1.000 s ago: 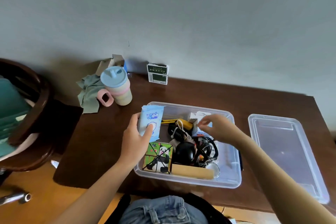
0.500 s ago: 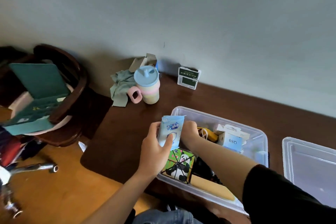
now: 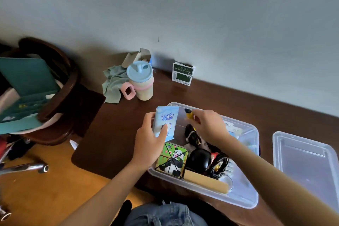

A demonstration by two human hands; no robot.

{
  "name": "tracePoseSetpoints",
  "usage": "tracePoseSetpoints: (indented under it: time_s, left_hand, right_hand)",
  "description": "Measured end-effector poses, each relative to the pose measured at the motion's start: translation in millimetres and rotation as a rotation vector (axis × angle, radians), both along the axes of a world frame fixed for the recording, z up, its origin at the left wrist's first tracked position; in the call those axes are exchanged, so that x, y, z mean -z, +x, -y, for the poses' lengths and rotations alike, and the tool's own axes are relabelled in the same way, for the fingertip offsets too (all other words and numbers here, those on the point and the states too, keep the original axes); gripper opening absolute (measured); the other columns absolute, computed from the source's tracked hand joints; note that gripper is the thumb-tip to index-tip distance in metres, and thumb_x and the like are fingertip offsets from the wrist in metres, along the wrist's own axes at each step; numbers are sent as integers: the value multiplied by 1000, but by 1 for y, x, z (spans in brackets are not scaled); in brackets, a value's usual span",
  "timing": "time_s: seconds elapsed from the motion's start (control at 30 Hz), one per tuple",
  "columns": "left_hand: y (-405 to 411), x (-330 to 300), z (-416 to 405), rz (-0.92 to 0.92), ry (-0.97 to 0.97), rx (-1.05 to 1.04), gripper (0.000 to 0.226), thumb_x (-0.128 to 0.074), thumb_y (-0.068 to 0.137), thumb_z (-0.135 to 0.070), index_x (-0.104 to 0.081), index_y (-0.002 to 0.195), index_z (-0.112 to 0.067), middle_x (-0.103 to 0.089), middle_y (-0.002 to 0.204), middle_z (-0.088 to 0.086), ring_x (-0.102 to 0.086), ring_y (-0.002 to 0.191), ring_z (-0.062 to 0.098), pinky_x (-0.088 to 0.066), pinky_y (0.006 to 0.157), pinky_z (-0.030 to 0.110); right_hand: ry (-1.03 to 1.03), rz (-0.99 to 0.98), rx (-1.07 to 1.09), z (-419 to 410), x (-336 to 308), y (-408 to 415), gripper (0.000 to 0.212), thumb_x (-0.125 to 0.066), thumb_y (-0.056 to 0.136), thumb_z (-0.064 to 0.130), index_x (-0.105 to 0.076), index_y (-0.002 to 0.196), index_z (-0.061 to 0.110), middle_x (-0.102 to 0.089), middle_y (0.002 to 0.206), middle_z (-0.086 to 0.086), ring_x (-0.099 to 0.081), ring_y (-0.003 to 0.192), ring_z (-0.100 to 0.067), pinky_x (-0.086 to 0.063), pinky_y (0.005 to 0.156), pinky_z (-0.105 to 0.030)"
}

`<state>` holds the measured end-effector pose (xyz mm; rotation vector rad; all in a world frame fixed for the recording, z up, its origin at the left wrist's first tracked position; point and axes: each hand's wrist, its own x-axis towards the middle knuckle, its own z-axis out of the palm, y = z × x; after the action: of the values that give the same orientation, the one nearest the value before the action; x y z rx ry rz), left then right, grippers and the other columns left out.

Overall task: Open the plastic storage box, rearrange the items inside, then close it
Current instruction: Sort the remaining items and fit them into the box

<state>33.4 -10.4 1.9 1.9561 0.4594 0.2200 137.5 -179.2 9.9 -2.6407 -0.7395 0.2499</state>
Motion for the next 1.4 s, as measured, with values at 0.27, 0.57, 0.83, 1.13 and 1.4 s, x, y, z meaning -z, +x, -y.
tracePoseSetpoints:
  time_s: [0.27,0.57,0.83,1.13,1.4]
  left_hand:
    - [34,2,21,-117,714,410,64,-48,94,-16,-15,148,-28,-39,146,3,-64,86,34,-47,64,38]
    - [44,17,35,-256,873,422,69,-50,91,-11,-11,147,-20,-51,120,12,-61,84,30,-35,55,28]
    - [51,29,38,-288,884,387,72,-45,94,-10,-2,151,-19,-52,122,13,-61,94,27,-39,63,27]
    - [54,30,40,-353,961,422,75,-43,96,-10,6,151,-18,-50,126,11,-61,99,23,-47,73,27]
    - [64,34,41,-402,1016,494,87,-52,89,-9,9,150,-19,-56,117,17,-61,82,23,-38,61,27]
  right_hand:
    - [-147,-354,292,78,-26,-24,44,-54,89,42,-53,56,13,-44,47,6,-44,48,-11,-28,46,-25]
    - [-525,-178,287,60,-18,-34,21,-53,90,30,-60,103,15,-64,105,-4,-61,97,-25,-39,66,-28]
    - [-619,-146,-168,-31,40,-12,27,-61,87,11,-60,113,8,-62,110,-7,-64,96,-26,-47,66,-33]
    - [-637,-59,-195,-35,54,-1,44,-59,87,28,-50,126,10,-50,115,-9,-61,94,-22,-40,61,-28]
    - [-366,-97,73,35,20,-7,50,-58,79,48,-54,121,20,-57,110,-2,-60,95,-25,-39,65,-30]
